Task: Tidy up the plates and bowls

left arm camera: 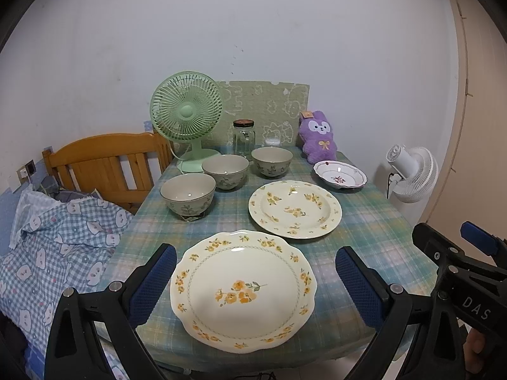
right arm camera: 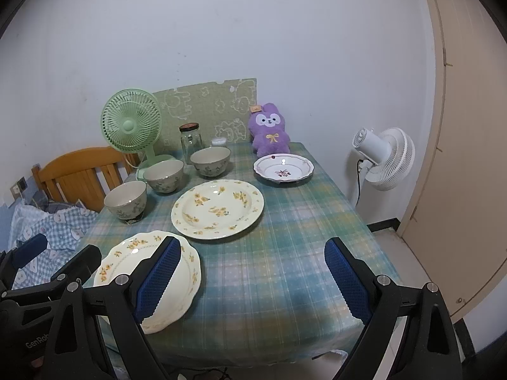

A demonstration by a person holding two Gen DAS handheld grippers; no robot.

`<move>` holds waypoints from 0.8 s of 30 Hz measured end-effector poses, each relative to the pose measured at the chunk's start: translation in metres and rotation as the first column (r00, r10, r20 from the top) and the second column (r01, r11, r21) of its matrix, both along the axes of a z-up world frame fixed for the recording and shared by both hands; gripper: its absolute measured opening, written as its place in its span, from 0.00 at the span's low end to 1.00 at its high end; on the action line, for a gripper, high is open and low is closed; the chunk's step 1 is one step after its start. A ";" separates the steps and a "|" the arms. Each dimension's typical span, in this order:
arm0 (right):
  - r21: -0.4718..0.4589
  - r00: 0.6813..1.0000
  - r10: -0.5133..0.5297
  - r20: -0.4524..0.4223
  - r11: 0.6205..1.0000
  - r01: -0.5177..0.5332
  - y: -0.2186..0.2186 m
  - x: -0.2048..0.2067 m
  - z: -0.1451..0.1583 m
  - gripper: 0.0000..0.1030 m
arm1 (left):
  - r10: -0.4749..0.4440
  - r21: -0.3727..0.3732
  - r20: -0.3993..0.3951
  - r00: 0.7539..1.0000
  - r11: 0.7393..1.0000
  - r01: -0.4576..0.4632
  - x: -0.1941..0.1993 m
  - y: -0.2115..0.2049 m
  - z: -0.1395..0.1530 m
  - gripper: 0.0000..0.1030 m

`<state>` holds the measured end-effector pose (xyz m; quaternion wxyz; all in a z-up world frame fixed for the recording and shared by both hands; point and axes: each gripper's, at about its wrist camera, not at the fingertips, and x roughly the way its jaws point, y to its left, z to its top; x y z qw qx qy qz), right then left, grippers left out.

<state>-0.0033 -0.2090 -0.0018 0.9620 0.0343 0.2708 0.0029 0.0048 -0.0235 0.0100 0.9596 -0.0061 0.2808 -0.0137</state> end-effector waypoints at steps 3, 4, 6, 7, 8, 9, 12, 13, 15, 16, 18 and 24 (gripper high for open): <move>-0.002 1.000 0.002 -0.001 1.000 -0.002 0.001 0.002 0.000 0.91 | 0.001 0.000 0.003 1.000 1.000 -0.001 -0.001 0.000 0.000 0.98; -0.002 1.000 0.003 -0.001 1.000 -0.003 0.001 0.002 0.000 0.91 | 0.002 0.000 0.002 1.000 1.000 -0.002 -0.001 0.001 0.000 0.98; -0.002 1.000 0.005 -0.003 1.000 -0.005 0.001 0.003 0.000 0.91 | 0.004 -0.001 0.003 1.000 1.000 -0.004 -0.001 0.001 0.000 0.98; -0.003 1.000 0.006 -0.003 1.000 -0.006 0.001 0.003 -0.001 0.91 | 0.003 -0.001 0.003 1.000 1.000 -0.003 -0.001 0.001 0.000 0.98; -0.003 1.000 0.007 -0.003 1.000 -0.007 0.001 0.003 0.000 0.91 | 0.000 -0.003 0.005 1.000 1.000 0.000 -0.002 0.001 0.000 0.98; -0.003 1.000 0.008 -0.002 1.000 -0.008 0.001 0.003 0.000 0.91 | 0.001 -0.004 0.006 1.000 1.000 -0.001 -0.001 0.002 0.000 0.98; -0.008 1.000 0.008 -0.001 1.000 -0.008 0.001 0.003 0.000 0.91 | 0.002 -0.004 0.009 1.000 1.000 -0.002 -0.002 0.002 0.000 0.98; -0.009 1.000 0.009 0.000 1.000 -0.009 0.002 0.003 0.000 0.91 | 0.002 -0.005 0.009 1.000 1.000 -0.002 -0.002 0.002 0.001 0.98; -0.008 1.000 0.009 -0.001 1.000 -0.009 0.002 0.004 0.000 0.91 | 0.002 -0.004 0.007 1.000 1.000 -0.002 -0.002 0.002 0.001 0.98; -0.007 1.000 0.009 -0.001 1.000 -0.009 0.002 0.003 0.000 0.91 | 0.003 -0.004 0.007 1.000 1.000 -0.003 -0.002 0.001 0.000 0.98; -0.008 1.000 0.008 0.000 1.000 -0.008 0.002 0.003 0.000 0.91 | 0.003 -0.004 0.008 1.000 1.000 -0.003 -0.002 0.001 0.000 0.98; -0.009 1.000 0.010 0.001 1.000 -0.010 0.002 0.003 0.000 0.91 | 0.006 -0.005 0.007 1.000 1.000 -0.006 -0.002 0.000 0.000 0.98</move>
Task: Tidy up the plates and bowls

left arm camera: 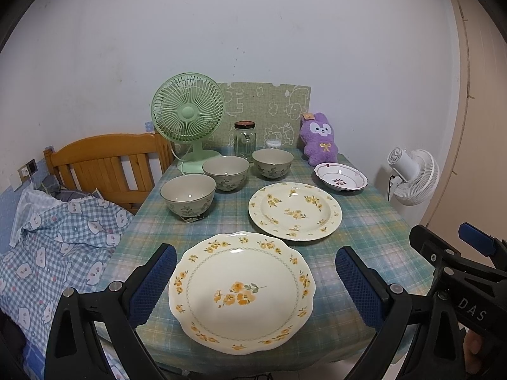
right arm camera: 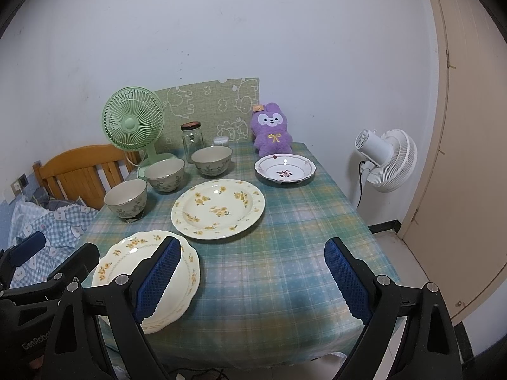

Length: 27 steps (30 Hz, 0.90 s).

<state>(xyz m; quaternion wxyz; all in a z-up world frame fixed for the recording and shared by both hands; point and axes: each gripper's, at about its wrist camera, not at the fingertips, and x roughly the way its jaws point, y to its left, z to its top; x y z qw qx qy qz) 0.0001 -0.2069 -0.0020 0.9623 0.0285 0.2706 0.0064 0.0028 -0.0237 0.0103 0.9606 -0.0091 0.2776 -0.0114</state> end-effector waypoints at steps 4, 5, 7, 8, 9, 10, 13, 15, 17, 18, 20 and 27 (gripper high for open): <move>0.002 1.000 0.000 0.000 1.000 0.000 0.000 0.000 0.000 0.91 | 0.002 0.002 0.001 1.000 1.000 -0.002 0.000 -0.002 0.000 0.98; 0.002 1.000 0.001 -0.001 1.000 -0.001 0.000 0.001 0.000 0.91 | 0.001 0.001 0.002 1.000 1.000 -0.001 0.000 -0.001 0.000 0.98; 0.002 1.000 0.000 0.000 1.000 0.000 0.000 0.000 -0.001 0.91 | 0.004 0.002 0.001 1.000 1.000 -0.004 0.000 -0.002 -0.001 0.98; 0.001 1.000 0.000 0.000 1.000 0.000 0.000 0.000 -0.001 0.91 | 0.004 0.002 0.001 1.000 1.000 -0.004 0.000 -0.002 -0.001 0.98; 0.002 1.000 0.000 0.000 1.000 0.000 0.000 0.001 -0.001 0.91 | 0.003 0.002 0.001 1.000 1.000 -0.003 -0.001 -0.002 -0.001 0.98; 0.002 1.000 0.000 0.000 1.000 0.000 0.000 0.000 -0.001 0.91 | 0.002 0.002 0.002 1.000 1.000 -0.002 -0.001 -0.002 -0.001 0.98; 0.002 1.000 -0.001 0.000 1.000 0.001 0.000 0.000 -0.001 0.91 | 0.002 0.002 0.002 1.000 1.000 -0.002 -0.001 -0.002 -0.001 0.98; 0.002 1.000 0.000 -0.002 1.000 0.000 -0.001 0.001 -0.001 0.91 | 0.002 0.002 0.002 1.000 1.000 -0.002 -0.001 -0.001 -0.001 0.98; 0.001 1.000 0.001 -0.002 1.000 -0.001 -0.002 0.002 -0.001 0.91 | 0.002 0.002 0.002 1.000 1.000 -0.002 -0.001 -0.001 -0.001 0.98; 0.001 1.000 0.002 -0.002 1.000 -0.002 -0.002 0.002 -0.001 0.91 | 0.002 0.002 0.003 1.000 1.000 -0.002 0.000 -0.001 -0.001 0.98; 0.001 1.000 0.002 -0.001 1.000 -0.002 -0.001 0.002 -0.001 0.91 | 0.002 0.001 0.004 1.000 1.000 -0.002 0.000 -0.002 0.000 0.98; 0.001 1.000 0.010 0.000 1.000 -0.010 -0.003 0.006 0.000 0.91 | 0.003 0.005 0.017 1.000 1.000 -0.003 0.003 -0.004 0.003 0.98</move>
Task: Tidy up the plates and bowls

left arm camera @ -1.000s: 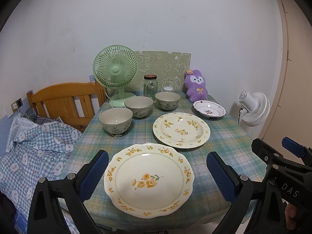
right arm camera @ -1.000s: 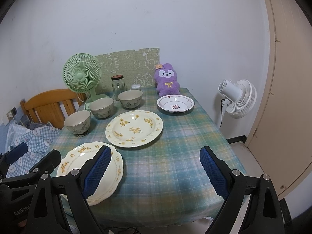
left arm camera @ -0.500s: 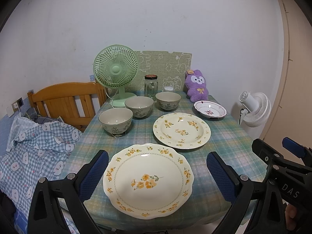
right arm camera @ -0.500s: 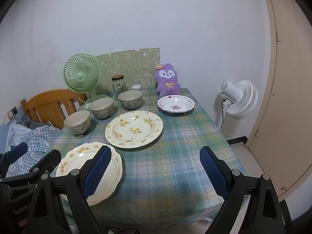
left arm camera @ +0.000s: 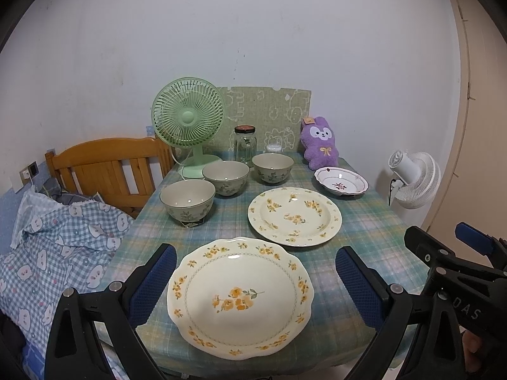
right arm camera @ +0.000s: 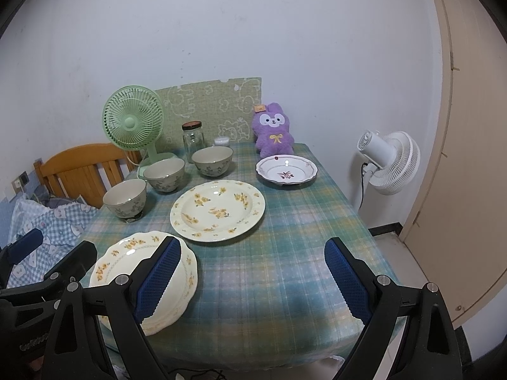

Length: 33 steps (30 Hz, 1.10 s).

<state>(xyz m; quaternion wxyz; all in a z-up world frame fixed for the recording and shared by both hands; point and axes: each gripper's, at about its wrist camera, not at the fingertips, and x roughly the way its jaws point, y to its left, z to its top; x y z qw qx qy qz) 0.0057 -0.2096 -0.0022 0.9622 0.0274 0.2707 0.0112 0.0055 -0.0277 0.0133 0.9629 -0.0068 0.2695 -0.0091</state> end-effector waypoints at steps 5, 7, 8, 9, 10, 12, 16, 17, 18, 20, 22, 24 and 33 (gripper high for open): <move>0.004 1.000 0.010 -0.015 1.000 -0.010 0.006 0.012 0.001 0.91 | -0.002 0.004 -0.008 1.000 1.000 0.002 0.004 0.005 0.001 0.98; 0.010 1.000 0.009 -0.030 1.000 -0.009 0.009 0.017 0.001 0.91 | -0.013 0.003 -0.027 1.000 1.000 0.013 0.009 0.008 0.000 0.98; 0.014 0.999 0.010 -0.036 1.000 -0.009 0.011 0.020 0.001 0.91 | -0.014 0.003 -0.032 0.999 1.000 0.014 0.010 0.009 -0.001 0.98; 0.017 0.999 0.011 -0.042 1.000 -0.011 0.013 0.023 0.001 0.91 | -0.012 0.004 -0.037 0.999 1.000 0.013 0.013 0.012 -0.001 0.98; 0.018 0.999 0.013 -0.047 1.000 -0.012 0.016 0.026 0.000 0.91 | -0.008 0.006 -0.039 0.999 1.000 0.009 0.014 0.014 -0.002 0.98; 0.019 0.998 0.017 -0.060 1.000 -0.016 0.024 0.034 -0.001 0.91 | -0.001 0.005 -0.049 0.999 1.000 0.001 0.019 0.020 -0.004 0.98; 0.019 0.996 0.030 -0.088 0.999 -0.029 0.041 0.049 -0.007 0.91 | 0.034 -0.013 -0.103 0.994 0.999 -0.036 0.041 0.040 -0.016 0.92; 0.016 0.995 0.034 -0.095 0.999 -0.033 0.046 0.053 -0.010 0.91 | 0.039 -0.022 -0.120 0.992 0.999 -0.042 0.047 0.045 -0.019 0.89; 0.012 0.994 0.038 -0.105 0.999 -0.037 0.052 0.058 -0.013 0.91 | 0.047 -0.029 -0.139 0.989 0.998 -0.051 0.053 0.052 -0.025 0.88; 0.007 0.991 0.042 -0.129 0.999 -0.042 0.062 0.068 -0.021 0.91 | 0.055 -0.035 -0.168 0.984 0.997 -0.062 0.062 0.060 -0.034 0.86; 0.005 0.987 0.045 -0.152 0.999 -0.045 0.073 0.080 -0.030 0.91 | 0.057 -0.036 -0.199 0.978 0.997 -0.065 0.073 0.068 -0.046 0.84; 0.003 0.984 0.047 -0.171 0.999 -0.047 0.080 0.089 -0.038 0.91 | 0.060 -0.022 -0.224 0.973 0.998 -0.066 0.082 0.073 -0.056 0.82; -0.010 0.954 0.058 -0.294 0.998 -0.064 0.112 0.123 -0.084 0.84 | 0.051 -0.006 -0.353 0.934 0.998 -0.057 0.113 0.091 -0.105 0.77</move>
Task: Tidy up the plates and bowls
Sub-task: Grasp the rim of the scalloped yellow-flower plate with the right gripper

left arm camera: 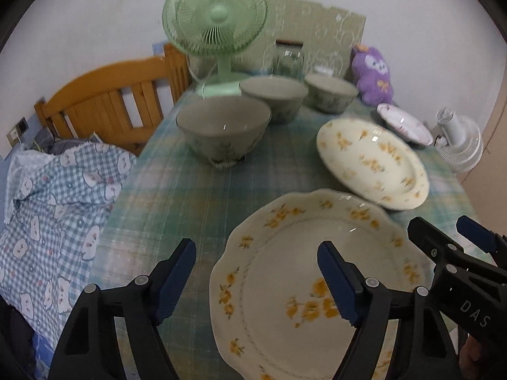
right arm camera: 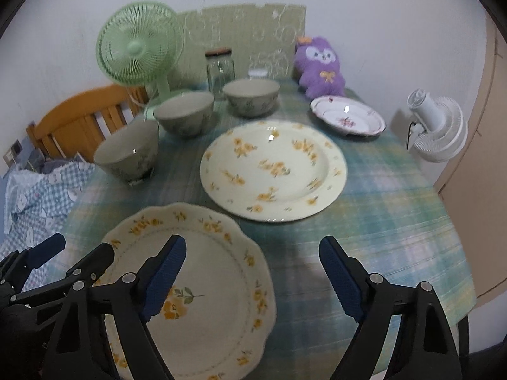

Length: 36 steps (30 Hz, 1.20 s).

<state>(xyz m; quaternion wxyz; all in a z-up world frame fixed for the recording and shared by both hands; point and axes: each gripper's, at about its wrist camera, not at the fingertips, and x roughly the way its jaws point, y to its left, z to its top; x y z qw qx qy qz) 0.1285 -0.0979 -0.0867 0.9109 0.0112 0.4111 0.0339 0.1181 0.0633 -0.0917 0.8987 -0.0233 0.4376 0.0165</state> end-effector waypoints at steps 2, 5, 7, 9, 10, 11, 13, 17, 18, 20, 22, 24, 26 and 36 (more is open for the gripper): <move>-0.008 1.000 -0.001 -0.028 1.000 0.001 0.004 0.006 -0.010 0.83 | 0.004 -0.006 -0.026 1.000 1.000 -0.004 0.004 0.003 -0.009 0.77; -0.019 0.997 -0.002 -0.076 1.000 0.001 0.008 0.012 -0.025 0.77 | 0.006 -0.013 -0.060 0.998 1.000 -0.007 0.008 0.007 -0.020 0.75; -0.024 0.993 -0.006 -0.116 1.000 0.004 0.011 0.017 -0.036 0.73 | 0.000 -0.019 -0.088 0.996 1.000 -0.002 0.011 0.009 -0.029 0.71; -0.028 0.990 -0.013 -0.142 1.000 0.010 0.011 0.020 -0.044 0.72 | -0.006 -0.029 -0.111 0.994 1.000 0.003 0.014 0.010 -0.036 0.69; -0.031 0.988 -0.018 -0.154 0.999 0.013 0.012 0.021 -0.048 0.70 | -0.009 -0.034 -0.118 0.993 0.999 0.005 0.016 0.011 -0.038 0.69; -0.036 0.986 -0.025 -0.166 0.999 0.019 0.012 0.023 -0.051 0.67 | -0.012 -0.038 -0.128 0.992 0.999 0.007 0.017 0.012 -0.041 0.68; -0.041 0.981 -0.035 -0.190 0.999 0.028 0.013 0.025 -0.055 0.64 | -0.017 -0.049 -0.147 0.989 0.999 0.010 0.020 0.014 -0.046 0.67; -0.053 0.975 -0.046 -0.219 0.998 0.035 0.015 0.026 -0.064 0.60 | -0.047 -0.077 -0.163 0.985 0.996 0.035 0.023 0.015 -0.052 0.63; -0.052 0.975 -0.051 -0.216 0.998 0.041 0.015 0.026 -0.064 0.60 | -0.060 -0.086 -0.163 0.985 0.995 0.046 0.023 0.014 -0.052 0.63; -0.057 0.974 -0.053 -0.220 0.998 0.041 0.015 0.026 -0.064 0.60 | -0.083 -0.096 -0.164 0.983 0.993 0.068 0.023 0.011 -0.052 0.63; -0.059 0.971 -0.054 -0.232 0.997 0.042 0.015 0.027 -0.064 0.60 | -0.101 -0.103 -0.171 0.980 0.991 0.084 0.024 0.009 -0.052 0.63; -0.054 0.966 -0.061 -0.252 0.997 0.049 0.015 0.028 -0.063 0.60 | -0.102 -0.116 -0.180 0.978 0.990 0.082 0.026 0.011 -0.053 0.63; -0.054 0.962 -0.061 -0.265 0.997 0.049 0.015 0.028 -0.062 0.60 | -0.099 -0.115 -0.192 0.976 0.990 0.078 0.027 0.011 -0.052 0.63; -0.065 0.955 -0.104 -0.277 0.994 0.090 -0.008 0.022 -0.028 0.60 | -0.135 -0.130 -0.216 0.967 0.986 0.108 0.028 -0.010 -0.021 0.63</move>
